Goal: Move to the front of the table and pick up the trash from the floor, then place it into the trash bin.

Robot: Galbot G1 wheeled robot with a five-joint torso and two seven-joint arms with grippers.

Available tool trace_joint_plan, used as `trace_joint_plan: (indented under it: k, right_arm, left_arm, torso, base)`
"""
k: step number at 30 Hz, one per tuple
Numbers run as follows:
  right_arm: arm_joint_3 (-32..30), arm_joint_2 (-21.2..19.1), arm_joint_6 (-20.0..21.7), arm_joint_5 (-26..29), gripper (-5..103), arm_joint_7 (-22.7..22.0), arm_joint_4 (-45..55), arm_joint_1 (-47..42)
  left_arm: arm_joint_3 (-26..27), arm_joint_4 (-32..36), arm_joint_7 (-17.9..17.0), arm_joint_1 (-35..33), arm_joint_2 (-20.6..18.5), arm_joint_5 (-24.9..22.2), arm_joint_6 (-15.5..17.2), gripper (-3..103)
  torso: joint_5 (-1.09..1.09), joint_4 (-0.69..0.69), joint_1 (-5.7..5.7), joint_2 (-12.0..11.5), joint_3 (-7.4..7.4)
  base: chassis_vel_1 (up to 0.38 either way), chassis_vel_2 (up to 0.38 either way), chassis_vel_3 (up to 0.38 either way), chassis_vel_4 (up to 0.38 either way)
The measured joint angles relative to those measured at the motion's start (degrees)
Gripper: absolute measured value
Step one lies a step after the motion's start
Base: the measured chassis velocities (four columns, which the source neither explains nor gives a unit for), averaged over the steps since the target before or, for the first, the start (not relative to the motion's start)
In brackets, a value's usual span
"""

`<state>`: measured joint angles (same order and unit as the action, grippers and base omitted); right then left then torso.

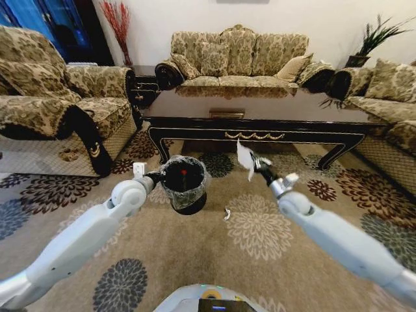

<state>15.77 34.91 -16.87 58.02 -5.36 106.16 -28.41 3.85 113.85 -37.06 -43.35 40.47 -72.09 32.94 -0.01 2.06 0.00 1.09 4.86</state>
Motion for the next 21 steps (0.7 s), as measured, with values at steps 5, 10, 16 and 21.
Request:
trace_joint_plan:
  k: [5, 10, 16, 21]
  right_arm:
    - [8.87, 1.13, -1.04, 3.52, 0, 1.74, 4.11, 12.54]
    - [16.74, 5.72, -2.08, 4.01, 0, 2.14, 3.04, 19.85]
    - [20.96, 11.35, -2.87, 2.93, 0, 1.87, -0.96, 21.37]
    - [21.35, 13.00, -3.72, 1.07, 0, 1.87, -4.69, 20.15]
  left_arm:
    - [-2.62, -3.79, 1.53, 3.96, 2.29, 0.39, -0.32, 4]
    - [-5.44, -8.33, 2.40, 7.90, 5.25, 1.09, -0.55, 4]
    - [-7.35, -12.03, 2.87, 11.15, 9.28, 1.20, -0.58, 4]
    - [-8.37, -13.19, 3.00, 13.08, 10.71, 0.87, -0.58, 4]
  torso:
    - [-0.01, -0.01, 0.00, 0.00, 0.00]
    - [-0.01, 0.00, 0.00, 0.00, 0.01]
    - [0.00, -0.01, 0.00, 0.00, 0.01]
    - [0.01, -0.02, 0.00, 0.00, 0.01]
  base:
    - [0.000, 0.000, 0.000, 0.000]
    - [0.000, 0.000, 0.000, 0.000]
    - [0.000, 0.000, 0.000, 0.000]
    - [0.000, 0.000, 0.000, 0.000]
